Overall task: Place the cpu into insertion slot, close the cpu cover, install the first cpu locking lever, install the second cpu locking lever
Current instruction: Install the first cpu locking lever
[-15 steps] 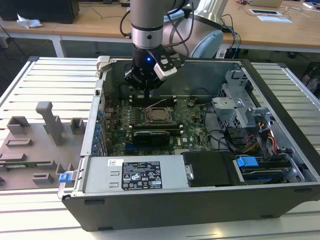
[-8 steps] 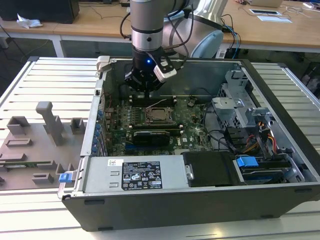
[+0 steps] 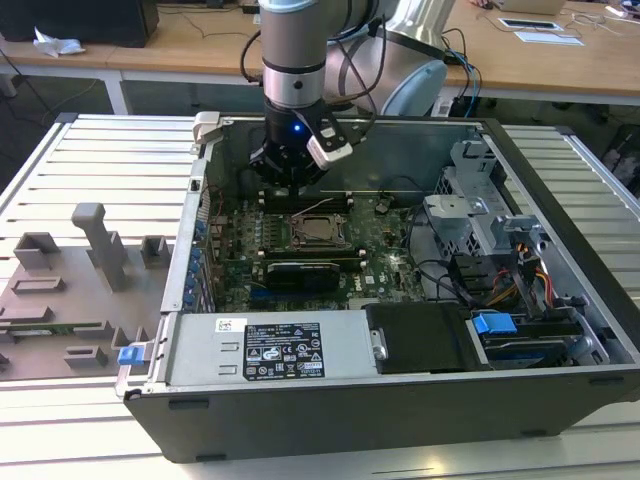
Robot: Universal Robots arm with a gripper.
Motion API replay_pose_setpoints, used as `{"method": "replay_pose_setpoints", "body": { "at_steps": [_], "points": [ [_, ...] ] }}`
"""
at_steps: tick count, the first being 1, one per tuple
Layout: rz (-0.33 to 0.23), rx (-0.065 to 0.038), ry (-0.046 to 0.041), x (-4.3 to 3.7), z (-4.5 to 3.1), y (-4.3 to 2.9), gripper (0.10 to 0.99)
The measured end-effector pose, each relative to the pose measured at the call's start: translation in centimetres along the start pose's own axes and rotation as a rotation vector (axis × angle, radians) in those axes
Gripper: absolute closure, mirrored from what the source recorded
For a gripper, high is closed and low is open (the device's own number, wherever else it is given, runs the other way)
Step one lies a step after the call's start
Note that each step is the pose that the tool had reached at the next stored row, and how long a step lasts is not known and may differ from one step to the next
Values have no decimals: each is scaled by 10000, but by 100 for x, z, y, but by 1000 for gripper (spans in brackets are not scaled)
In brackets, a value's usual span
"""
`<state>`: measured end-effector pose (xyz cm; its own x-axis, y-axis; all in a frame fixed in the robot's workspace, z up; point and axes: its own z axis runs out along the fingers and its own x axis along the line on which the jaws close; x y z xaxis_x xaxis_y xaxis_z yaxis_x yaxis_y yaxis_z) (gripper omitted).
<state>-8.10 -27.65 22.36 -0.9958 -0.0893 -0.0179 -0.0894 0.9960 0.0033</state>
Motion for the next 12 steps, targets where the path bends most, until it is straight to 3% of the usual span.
{"method": "replay_pose_setpoints", "body": {
  "at_steps": [3,12],
  "points": [
    [-1,0,2,-18,33,-2,980],
    [4,-3,35,-175,117,-10,980]
  ]
}}
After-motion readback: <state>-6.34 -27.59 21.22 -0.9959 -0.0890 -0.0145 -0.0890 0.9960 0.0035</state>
